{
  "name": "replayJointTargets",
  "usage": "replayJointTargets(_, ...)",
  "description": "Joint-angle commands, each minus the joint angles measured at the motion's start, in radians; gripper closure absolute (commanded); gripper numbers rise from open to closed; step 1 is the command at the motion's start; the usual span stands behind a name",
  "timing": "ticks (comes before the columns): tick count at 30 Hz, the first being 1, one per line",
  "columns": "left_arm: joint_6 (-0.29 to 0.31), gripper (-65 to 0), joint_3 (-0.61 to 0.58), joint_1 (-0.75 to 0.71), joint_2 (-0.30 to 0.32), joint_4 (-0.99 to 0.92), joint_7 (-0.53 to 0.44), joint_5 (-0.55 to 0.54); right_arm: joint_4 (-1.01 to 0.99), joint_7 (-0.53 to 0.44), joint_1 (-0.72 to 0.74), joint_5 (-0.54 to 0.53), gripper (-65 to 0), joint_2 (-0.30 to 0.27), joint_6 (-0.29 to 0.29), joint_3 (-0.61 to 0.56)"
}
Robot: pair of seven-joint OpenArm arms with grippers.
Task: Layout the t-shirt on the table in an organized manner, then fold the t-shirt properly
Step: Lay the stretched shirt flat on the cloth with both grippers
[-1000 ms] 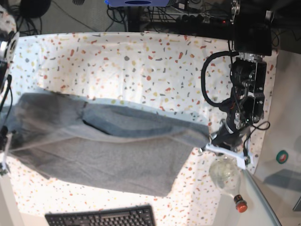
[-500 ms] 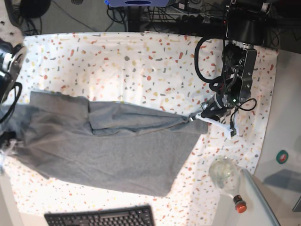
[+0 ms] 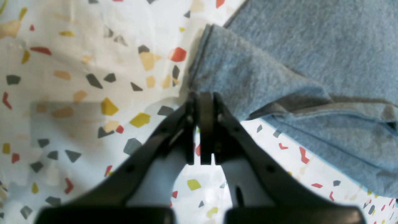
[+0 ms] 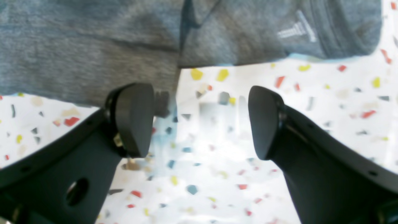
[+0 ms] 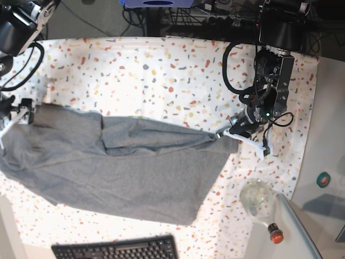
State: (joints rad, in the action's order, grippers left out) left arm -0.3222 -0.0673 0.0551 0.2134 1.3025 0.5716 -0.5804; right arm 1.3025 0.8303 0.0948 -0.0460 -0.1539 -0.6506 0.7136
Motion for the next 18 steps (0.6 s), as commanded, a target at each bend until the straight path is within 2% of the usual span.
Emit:
replayJointTargets(1,0.002,0.0,0.004,0.016,0.01,0.018,-0.015,0.0,-0.002,-0.013,0.032,-0.01,-44.7,-0.011,0.001,-0.001)
replayJointTargets(5,0.002,0.0,0.004,0.016,0.01,0.018,-0.015,0.0,-0.105,-0.013,0.081,-0.01,-44.4,-0.017,0.001,-0.002)
replayJointTargets(16,0.002,0.0,0.004,0.015,0.024,0.018,-0.015,0.0,-0.169,-0.013,0.079,-0.01,-44.0,-0.013,0.005,-0.05)
replayJointTargets(18,0.002,0.0,0.004,0.015,0.024,0.018,-0.015,0.0,-0.176,-0.013,0.079,-0.01,-42.0,-0.013,0.005,-0.05)
